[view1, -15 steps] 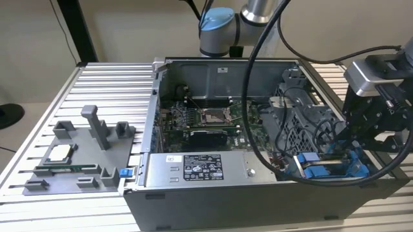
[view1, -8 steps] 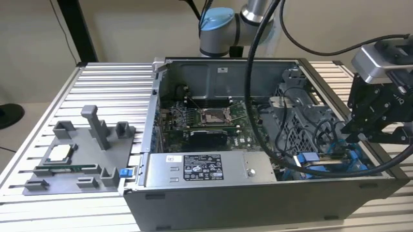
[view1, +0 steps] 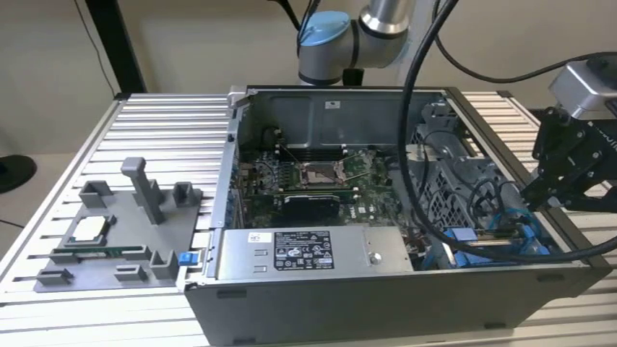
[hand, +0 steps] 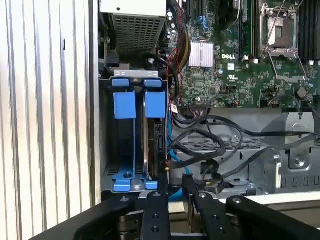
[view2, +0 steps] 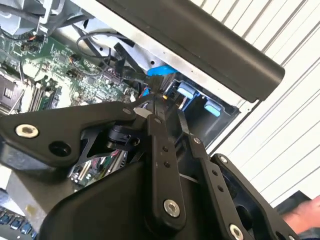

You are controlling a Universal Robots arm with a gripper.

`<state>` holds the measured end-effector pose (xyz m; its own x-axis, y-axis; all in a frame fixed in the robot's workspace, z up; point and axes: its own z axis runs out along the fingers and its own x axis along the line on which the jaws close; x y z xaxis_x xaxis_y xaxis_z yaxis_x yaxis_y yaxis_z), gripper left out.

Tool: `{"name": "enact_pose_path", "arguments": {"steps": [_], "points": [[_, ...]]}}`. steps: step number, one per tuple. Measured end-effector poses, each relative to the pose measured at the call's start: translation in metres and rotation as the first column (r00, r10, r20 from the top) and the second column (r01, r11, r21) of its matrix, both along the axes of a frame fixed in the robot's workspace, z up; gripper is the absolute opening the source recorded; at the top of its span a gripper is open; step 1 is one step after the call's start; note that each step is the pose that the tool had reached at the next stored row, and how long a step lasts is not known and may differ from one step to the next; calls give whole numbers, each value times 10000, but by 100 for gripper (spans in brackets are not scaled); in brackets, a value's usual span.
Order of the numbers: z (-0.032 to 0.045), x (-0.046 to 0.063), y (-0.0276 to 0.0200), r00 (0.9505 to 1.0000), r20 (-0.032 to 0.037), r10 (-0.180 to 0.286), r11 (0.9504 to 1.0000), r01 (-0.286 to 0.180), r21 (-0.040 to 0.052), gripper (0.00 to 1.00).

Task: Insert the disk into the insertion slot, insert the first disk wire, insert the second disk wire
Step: 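Insert the first disk wire, then insert the second disk wire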

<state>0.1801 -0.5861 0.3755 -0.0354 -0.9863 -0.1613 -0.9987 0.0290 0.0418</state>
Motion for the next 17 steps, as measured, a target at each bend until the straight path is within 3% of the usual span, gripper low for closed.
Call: {"name": "enact_pose_path", "arguments": {"steps": [4, 10, 12, 17], "points": [[29, 72, 25, 10000, -14, -1, 10000, 1, 0, 100], [29, 143, 115, 10000, -28, -1, 10000, 1, 1, 100], [18, 168, 124, 10000, -90, -1, 10000, 1, 1, 100], [-23, 208, 132, 9995, -321, -1, 10000, 1, 1, 100]]}}
